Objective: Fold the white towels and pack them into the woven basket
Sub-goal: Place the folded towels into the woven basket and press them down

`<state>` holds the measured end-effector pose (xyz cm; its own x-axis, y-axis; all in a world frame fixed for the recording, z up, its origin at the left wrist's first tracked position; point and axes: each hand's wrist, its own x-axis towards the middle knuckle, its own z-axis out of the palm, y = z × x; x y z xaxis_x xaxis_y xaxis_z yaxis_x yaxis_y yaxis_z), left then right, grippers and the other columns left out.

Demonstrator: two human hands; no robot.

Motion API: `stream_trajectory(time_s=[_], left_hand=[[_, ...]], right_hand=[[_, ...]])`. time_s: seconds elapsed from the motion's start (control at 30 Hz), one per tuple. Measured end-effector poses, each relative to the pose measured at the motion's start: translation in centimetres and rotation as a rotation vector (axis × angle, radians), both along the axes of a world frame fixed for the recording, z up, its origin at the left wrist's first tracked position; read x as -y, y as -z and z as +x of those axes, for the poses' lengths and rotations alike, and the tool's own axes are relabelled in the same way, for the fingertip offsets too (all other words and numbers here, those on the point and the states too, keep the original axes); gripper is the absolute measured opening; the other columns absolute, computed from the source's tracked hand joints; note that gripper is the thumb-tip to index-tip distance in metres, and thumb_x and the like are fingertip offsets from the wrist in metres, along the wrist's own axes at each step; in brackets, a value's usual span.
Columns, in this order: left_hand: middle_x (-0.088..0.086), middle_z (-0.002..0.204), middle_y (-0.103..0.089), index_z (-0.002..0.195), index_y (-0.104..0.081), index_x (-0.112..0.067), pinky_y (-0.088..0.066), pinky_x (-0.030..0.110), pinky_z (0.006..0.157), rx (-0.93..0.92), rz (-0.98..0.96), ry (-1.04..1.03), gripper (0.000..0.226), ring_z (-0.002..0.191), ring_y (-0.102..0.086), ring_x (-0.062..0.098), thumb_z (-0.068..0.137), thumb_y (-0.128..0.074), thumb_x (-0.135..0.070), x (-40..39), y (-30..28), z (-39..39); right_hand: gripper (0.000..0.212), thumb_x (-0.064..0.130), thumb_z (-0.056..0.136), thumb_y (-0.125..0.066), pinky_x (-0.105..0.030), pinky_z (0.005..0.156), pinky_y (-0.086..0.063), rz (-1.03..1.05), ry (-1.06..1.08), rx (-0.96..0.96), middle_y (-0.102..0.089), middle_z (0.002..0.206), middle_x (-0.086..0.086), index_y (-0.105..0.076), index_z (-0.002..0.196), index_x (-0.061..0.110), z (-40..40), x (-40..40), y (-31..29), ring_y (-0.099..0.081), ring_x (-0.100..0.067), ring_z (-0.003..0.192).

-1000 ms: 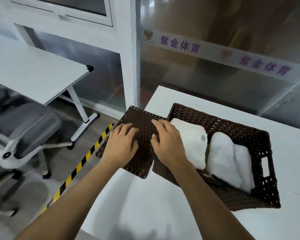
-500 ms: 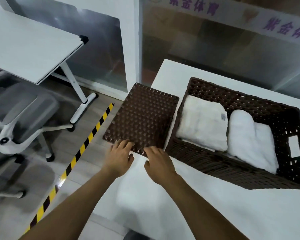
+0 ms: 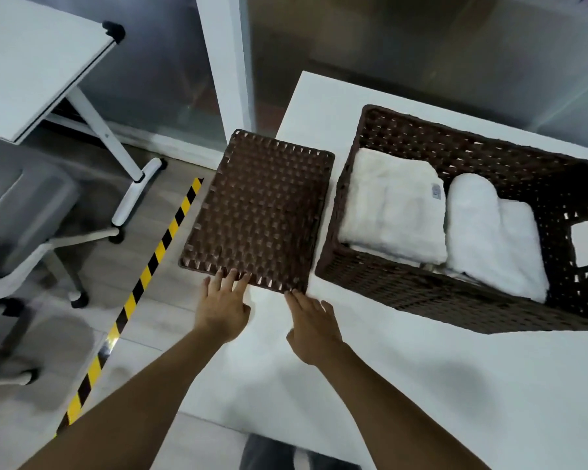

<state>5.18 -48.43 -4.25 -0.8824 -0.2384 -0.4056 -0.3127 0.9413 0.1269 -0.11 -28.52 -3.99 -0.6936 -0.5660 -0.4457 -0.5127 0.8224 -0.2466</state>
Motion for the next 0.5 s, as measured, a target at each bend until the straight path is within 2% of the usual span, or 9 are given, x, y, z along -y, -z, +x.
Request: stream_trajectory(time_s=[0.1, 0.17, 0.23, 0.27, 0.5], left_hand=[[0.013, 0.149, -0.046, 0.150, -0.043, -0.018, -0.021, 0.053, 0.120, -0.027, 0.004, 0.024, 0.064, 0.143, -0.035, 0.038, 0.090, -0.059, -0.035, -1.4, -0.1, 1.5], [0.014, 0.129, -0.058, 0.136, -0.058, -0.015, -0.033, 0.055, 0.114, -0.055, -0.024, 0.040, 0.060, 0.125, -0.053, 0.038, 0.081, -0.068, -0.035, -2.4, -0.2, 3.1], [0.012, 0.110, -0.061, 0.120, -0.065, -0.013, -0.043, 0.057, 0.105, -0.089, -0.043, 0.053, 0.054, 0.104, -0.061, 0.037, 0.072, -0.075, -0.036, -3.8, -0.3, 4.7], [0.012, 0.106, -0.061, 0.116, -0.066, -0.013, -0.044, 0.057, 0.103, -0.111, -0.037, 0.055, 0.051, 0.099, -0.062, 0.036, 0.071, -0.077, -0.036, -4.9, -0.4, 5.6], [0.006, 0.120, -0.056, 0.130, -0.059, -0.021, -0.032, 0.056, 0.115, -0.079, 0.028, 0.075, 0.052, 0.112, -0.055, 0.032, 0.082, -0.065, -0.041, -13.5, -0.2, 12.6]], right_hand=[[0.079, 0.026, 0.095, -0.057, -0.048, 0.123, -0.017, 0.019, -0.008, -0.031, -0.022, 0.166, 0.001, -0.013, 0.162, 0.026, 1.0, -1.3, -0.3, -0.028, -0.023, 0.149], [0.079, 0.026, 0.097, -0.056, -0.050, 0.123, -0.015, 0.033, -0.008, -0.040, -0.020, 0.168, 0.001, -0.013, 0.162, 0.028, 1.9, -2.4, -0.4, -0.025, -0.023, 0.150], [0.077, 0.026, 0.097, -0.055, -0.051, 0.123, -0.013, 0.044, 0.006, -0.044, -0.018, 0.168, 0.002, -0.013, 0.162, 0.029, 2.7, -3.6, -0.6, -0.024, -0.021, 0.151], [0.076, 0.026, 0.097, -0.055, -0.051, 0.123, -0.013, 0.052, 0.016, -0.044, -0.018, 0.169, 0.002, -0.014, 0.161, 0.029, 3.3, -4.3, -0.6, -0.024, -0.021, 0.151], [0.066, 0.026, 0.095, -0.058, -0.053, 0.123, -0.017, 0.084, 0.118, -0.066, -0.028, 0.166, 0.002, -0.030, 0.155, 0.027, 7.5, -9.6, -0.6, -0.030, -0.020, 0.150]])
